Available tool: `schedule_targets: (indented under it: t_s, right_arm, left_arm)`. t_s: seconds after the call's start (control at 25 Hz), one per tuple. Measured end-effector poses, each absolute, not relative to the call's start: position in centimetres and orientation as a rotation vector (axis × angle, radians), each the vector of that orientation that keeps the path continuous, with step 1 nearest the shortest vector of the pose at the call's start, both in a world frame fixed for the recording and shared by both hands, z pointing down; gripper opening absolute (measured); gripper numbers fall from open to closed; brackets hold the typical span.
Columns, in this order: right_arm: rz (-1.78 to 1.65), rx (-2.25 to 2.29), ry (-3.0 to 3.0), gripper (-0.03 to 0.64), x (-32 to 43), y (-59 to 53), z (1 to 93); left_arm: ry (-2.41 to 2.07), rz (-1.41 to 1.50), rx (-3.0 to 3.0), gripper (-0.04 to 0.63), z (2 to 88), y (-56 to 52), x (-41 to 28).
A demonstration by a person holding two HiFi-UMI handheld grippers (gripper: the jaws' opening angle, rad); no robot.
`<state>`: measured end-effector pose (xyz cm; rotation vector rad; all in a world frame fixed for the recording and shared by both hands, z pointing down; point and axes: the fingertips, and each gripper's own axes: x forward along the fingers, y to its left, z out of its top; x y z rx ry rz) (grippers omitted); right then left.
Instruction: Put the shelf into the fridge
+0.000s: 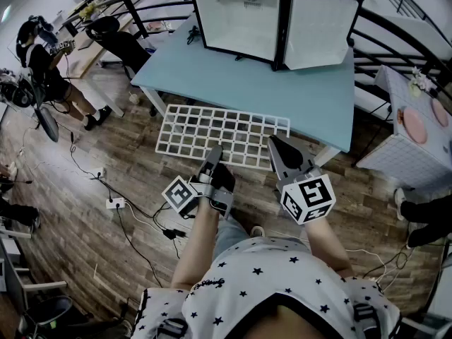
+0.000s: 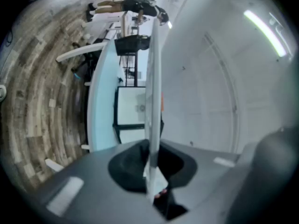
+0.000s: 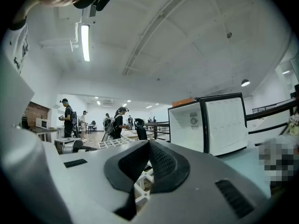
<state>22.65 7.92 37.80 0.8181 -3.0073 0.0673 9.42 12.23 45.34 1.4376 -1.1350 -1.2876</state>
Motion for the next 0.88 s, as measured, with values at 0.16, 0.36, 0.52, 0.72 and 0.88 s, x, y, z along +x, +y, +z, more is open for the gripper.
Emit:
schedule_targets:
  t_s: [0.16, 0.36, 0.52, 0.72, 0.88]
  right_arm:
    - [0.051, 0.806, -3.004, 0.018, 22.0, 7.8, 37.6]
    - [0.041, 0.797, -3.006, 0.018, 21.3, 7.6, 37.5]
    - [0.036, 0.784, -3.007, 0.018, 21.1, 7.8, 37.7]
    - [0.023, 0.781, -3.000, 0.021, 20.9, 7.9, 38.2]
    - [0.011, 0.743, -2.980, 0.023, 20.2, 8.3, 39.0]
  left_arm:
    - [-1.129, -1.301, 1.419, 0.034, 45.2, 12.2, 8.9]
    - [-1.133, -1.303, 1.418, 0.034, 45.1, 12.1, 8.3]
    - [-1.127, -1.318, 1.413, 0.034, 45.1, 12.2, 8.2]
    - [-1.129, -1.316, 1.393, 0.034, 45.4, 12.2, 7.8]
    - [-1.116, -1.318, 1.384, 0.034, 45.4, 11.8, 6.7]
